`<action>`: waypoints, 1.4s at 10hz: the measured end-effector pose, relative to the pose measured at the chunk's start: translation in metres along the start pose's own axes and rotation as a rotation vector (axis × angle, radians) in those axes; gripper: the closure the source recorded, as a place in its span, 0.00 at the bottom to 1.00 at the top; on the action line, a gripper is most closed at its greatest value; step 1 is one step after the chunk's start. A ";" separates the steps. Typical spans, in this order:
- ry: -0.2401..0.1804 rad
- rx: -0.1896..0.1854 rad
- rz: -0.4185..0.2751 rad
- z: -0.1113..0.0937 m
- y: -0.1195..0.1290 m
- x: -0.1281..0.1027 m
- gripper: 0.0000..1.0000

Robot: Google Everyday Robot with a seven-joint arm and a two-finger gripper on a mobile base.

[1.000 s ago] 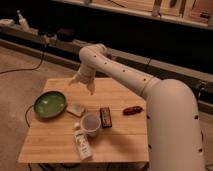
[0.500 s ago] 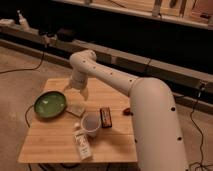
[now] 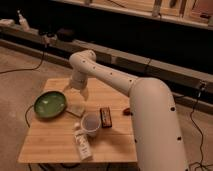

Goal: Place the white sponge in the ceramic cup

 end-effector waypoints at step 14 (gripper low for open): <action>-0.193 -0.042 0.179 0.084 0.042 0.004 0.22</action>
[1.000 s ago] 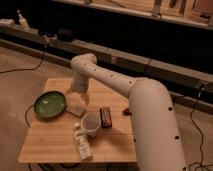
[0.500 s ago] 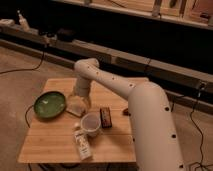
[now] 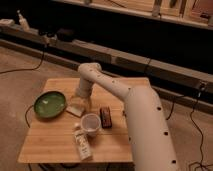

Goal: Place the white sponge in the ceramic cup

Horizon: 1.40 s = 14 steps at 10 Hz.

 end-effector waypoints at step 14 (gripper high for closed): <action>0.027 0.105 -0.043 -0.007 -0.006 0.000 0.99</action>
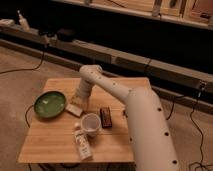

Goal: Place the white sponge in the ceramic cup

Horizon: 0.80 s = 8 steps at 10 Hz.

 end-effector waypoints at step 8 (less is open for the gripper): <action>0.106 0.071 -0.046 -0.082 0.069 -0.057 1.00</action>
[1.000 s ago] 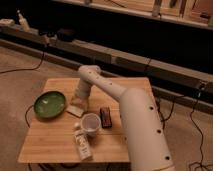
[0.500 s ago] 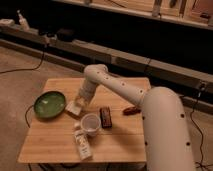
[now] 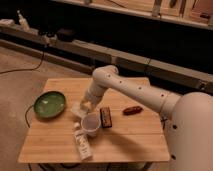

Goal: Place the white sponge in the ceramic cup

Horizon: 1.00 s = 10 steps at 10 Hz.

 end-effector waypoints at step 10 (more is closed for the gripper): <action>0.107 0.106 0.153 -0.028 0.020 0.027 1.00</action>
